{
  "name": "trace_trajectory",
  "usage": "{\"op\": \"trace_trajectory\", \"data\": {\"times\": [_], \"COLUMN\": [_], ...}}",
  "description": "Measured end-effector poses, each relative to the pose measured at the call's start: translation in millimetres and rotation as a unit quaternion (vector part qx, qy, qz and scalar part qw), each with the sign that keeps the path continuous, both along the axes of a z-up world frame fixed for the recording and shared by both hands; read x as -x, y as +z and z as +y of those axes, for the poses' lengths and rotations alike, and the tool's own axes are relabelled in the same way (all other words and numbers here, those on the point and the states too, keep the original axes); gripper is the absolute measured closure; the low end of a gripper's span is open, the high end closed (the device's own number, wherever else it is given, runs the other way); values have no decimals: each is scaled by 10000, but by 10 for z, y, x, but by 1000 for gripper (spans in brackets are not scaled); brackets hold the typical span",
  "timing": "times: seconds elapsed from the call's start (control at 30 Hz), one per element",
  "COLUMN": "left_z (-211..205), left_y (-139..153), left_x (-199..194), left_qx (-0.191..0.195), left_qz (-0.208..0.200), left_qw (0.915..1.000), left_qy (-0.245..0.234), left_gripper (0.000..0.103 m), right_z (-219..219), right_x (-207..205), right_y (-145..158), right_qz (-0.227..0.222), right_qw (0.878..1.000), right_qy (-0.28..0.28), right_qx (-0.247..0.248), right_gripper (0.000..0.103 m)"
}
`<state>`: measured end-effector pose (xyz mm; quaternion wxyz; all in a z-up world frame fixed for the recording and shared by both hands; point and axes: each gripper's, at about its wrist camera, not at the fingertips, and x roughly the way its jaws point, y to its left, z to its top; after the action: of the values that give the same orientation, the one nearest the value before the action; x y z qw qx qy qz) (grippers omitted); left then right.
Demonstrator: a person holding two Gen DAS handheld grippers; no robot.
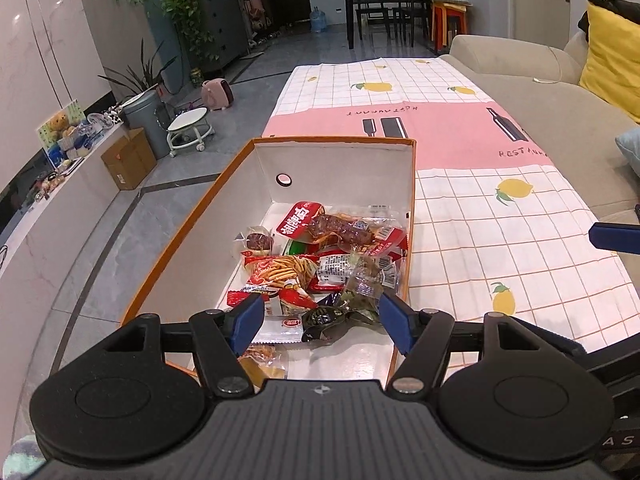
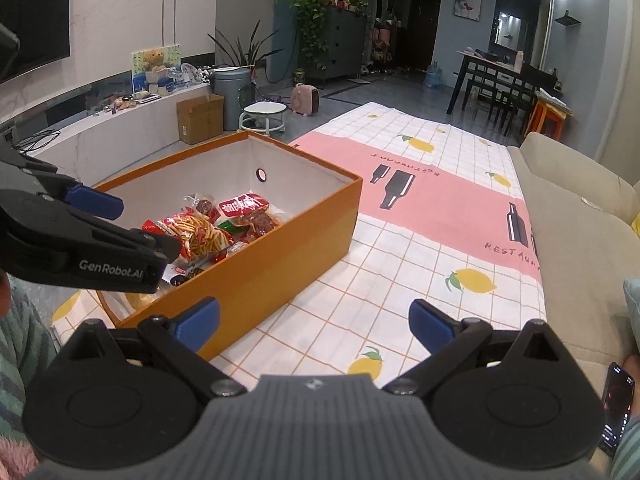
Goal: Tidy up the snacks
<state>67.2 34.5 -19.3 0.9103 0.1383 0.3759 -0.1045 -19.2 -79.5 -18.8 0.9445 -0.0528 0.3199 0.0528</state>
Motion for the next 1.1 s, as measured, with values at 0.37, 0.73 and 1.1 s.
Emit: {"op": "trace_trajectory", "data": {"times": [0.37, 0.73, 1.1], "left_z": [-27, -35, -23], "left_y": [-13, -22, -52], "left_x": [-16, -23, -39], "left_qx": [-43, -19, -3], "left_qz": [56, 109, 217], "left_qw": [10000, 9999, 9998], "left_qy": [-27, -27, -1], "left_gripper": [25, 25, 25], "right_z": [-26, -26, -14], "right_x": [2, -1, -7], "right_y": [18, 26, 31], "right_qz": [-21, -25, -16], "right_qw": [10000, 10000, 10000], "right_qy": [-17, -6, 24], "right_qx": [-46, -61, -83], "right_gripper": [5, 5, 5]}}
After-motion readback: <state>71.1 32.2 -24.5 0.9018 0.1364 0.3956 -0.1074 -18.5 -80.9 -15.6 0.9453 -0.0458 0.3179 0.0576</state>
